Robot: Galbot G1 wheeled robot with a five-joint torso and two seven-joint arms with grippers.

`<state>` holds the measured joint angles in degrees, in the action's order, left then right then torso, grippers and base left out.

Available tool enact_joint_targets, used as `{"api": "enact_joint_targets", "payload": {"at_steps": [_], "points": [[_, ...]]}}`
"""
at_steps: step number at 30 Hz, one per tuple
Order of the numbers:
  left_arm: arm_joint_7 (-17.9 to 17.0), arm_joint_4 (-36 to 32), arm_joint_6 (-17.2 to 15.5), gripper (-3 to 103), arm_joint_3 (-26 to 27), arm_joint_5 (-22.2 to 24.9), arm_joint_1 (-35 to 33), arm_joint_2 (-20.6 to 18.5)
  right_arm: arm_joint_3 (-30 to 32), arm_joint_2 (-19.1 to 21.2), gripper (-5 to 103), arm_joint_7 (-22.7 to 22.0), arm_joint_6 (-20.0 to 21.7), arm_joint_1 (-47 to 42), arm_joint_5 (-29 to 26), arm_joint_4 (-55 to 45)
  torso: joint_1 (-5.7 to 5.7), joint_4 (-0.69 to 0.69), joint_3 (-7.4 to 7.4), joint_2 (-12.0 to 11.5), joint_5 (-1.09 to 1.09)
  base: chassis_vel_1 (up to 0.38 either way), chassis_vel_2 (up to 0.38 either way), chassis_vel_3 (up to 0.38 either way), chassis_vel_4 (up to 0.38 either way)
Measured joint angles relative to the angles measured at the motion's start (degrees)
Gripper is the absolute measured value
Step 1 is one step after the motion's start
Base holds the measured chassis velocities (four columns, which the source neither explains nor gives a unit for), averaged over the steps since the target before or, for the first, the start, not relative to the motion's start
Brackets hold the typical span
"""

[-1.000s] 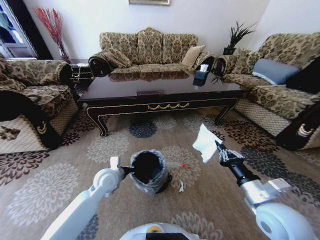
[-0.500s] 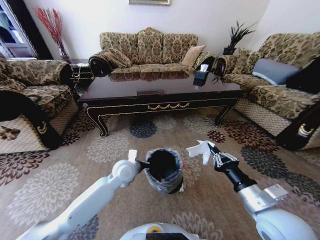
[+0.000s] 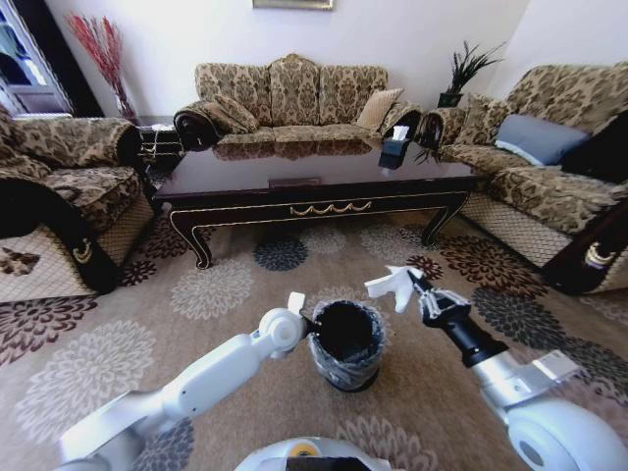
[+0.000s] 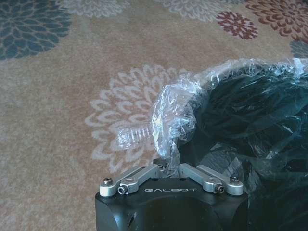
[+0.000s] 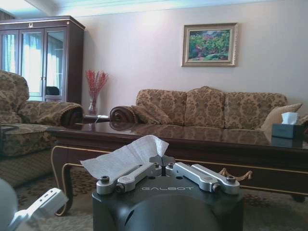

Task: Move to the front of the table and pick up the trash from the floor, then place it into the trash bin.

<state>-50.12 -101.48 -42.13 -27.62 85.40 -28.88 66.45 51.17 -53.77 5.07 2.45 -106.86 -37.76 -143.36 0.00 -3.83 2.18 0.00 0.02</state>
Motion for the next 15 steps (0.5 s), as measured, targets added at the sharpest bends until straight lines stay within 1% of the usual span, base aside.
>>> {"api": "enact_joint_targets", "payload": {"at_steps": [5, 8, 15], "points": [[-0.4, 1.9, 0.0, 0, -0.9, 0.8, 1.5, 2.3, -1.8, 0.5, 0, 1.5, -0.1, -0.3, -0.2, 0.0, 0.0, 0.0, 0.0, 0.0, 0.0, 0.0, 0.0, 0.0, 0.0], [-0.7, 2.5, 0.0, 0, -1.7, 1.3, 2.7, 3.8, -2.9, 0.8, 0, 1.6, 1.1, -0.4, -0.7, 0.1, 0.0, 0.0, 0.0, 0.0, -0.01, 0.0, 0.0, 0.0, 0.0], [-1.1, 1.8, 0.0, 0, -2.2, 2.4, 4.1, 4.7, -3.7, 0.9, 0, 1.2, 2.6, -1.0, -1.1, 0.1, 0.0, 0.0, 0.0, 0.0, -0.01, 0.0, 0.0, 0.0, 0.0]]}}
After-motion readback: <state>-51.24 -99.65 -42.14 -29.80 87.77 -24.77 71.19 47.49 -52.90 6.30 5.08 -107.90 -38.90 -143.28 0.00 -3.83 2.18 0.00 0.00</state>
